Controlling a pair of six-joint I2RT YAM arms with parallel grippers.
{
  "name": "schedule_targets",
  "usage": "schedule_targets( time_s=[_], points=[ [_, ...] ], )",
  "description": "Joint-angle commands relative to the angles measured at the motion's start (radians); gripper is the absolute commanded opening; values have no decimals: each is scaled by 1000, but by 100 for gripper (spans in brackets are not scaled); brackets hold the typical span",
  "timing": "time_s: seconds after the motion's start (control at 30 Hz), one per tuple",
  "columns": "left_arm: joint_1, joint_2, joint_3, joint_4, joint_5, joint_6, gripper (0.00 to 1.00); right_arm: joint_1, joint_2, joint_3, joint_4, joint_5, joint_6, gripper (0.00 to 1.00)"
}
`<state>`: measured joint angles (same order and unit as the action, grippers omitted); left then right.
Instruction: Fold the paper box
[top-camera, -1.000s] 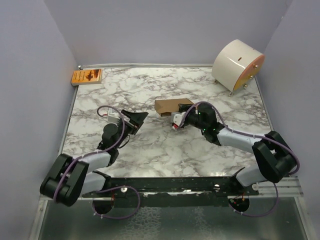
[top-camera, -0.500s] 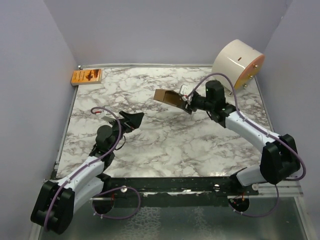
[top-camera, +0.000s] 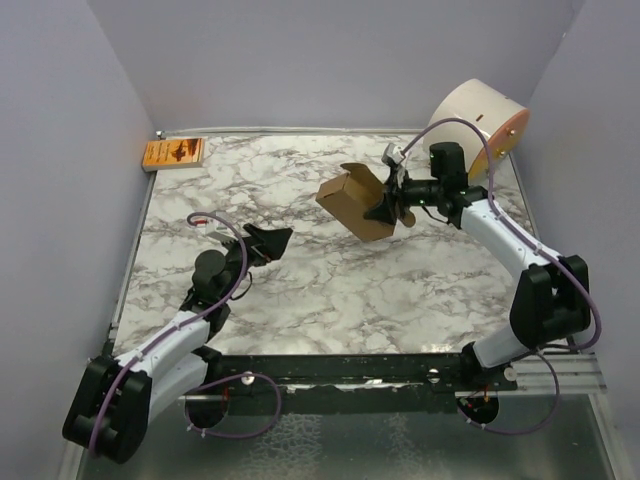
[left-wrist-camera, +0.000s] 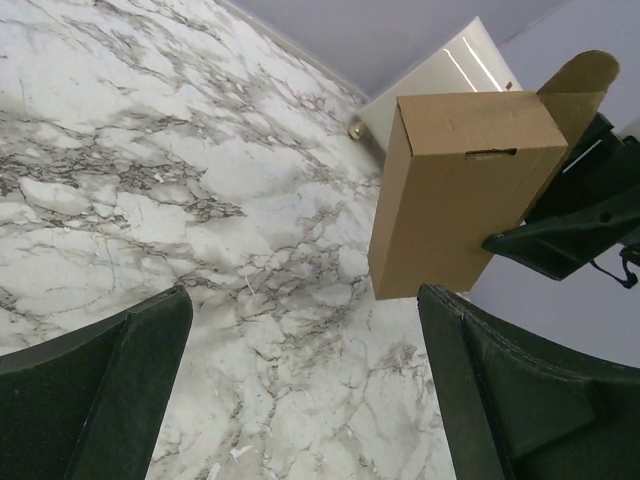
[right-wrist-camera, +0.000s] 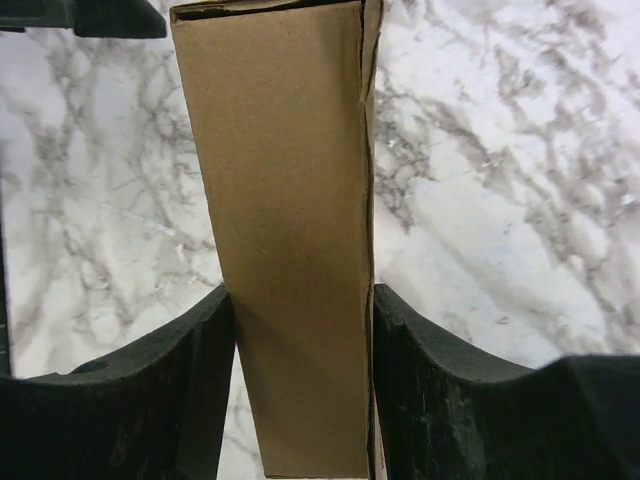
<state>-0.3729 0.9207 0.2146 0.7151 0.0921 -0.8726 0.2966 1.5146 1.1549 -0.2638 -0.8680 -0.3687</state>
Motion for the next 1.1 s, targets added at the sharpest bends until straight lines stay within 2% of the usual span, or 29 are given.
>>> schedule_targets(
  time_s=[0.0,0.13,0.27,0.4,0.53,0.73,0.9,1.07],
  points=[
    [5,23,-9,67,64,23,99,-45,62,36,-88,-201,145,48],
    [5,57,-2,99,113,21,99,-89,124,12,-60,-332,251,48],
    [5,100,14,117,161,13,99,-128,177,-57,80,-427,420,48],
    [5,148,26,137,191,-3,99,-148,208,-167,267,-460,623,48],
    [5,194,35,159,219,-28,98,-151,241,-240,376,-445,732,51],
    [2,265,47,189,252,-76,96,-151,322,-267,412,-406,778,53],
    [-21,321,75,177,265,-99,95,-151,347,-250,354,-351,711,64],
    [-96,389,134,136,249,-91,94,-151,348,-228,260,-251,610,74]
  ],
)
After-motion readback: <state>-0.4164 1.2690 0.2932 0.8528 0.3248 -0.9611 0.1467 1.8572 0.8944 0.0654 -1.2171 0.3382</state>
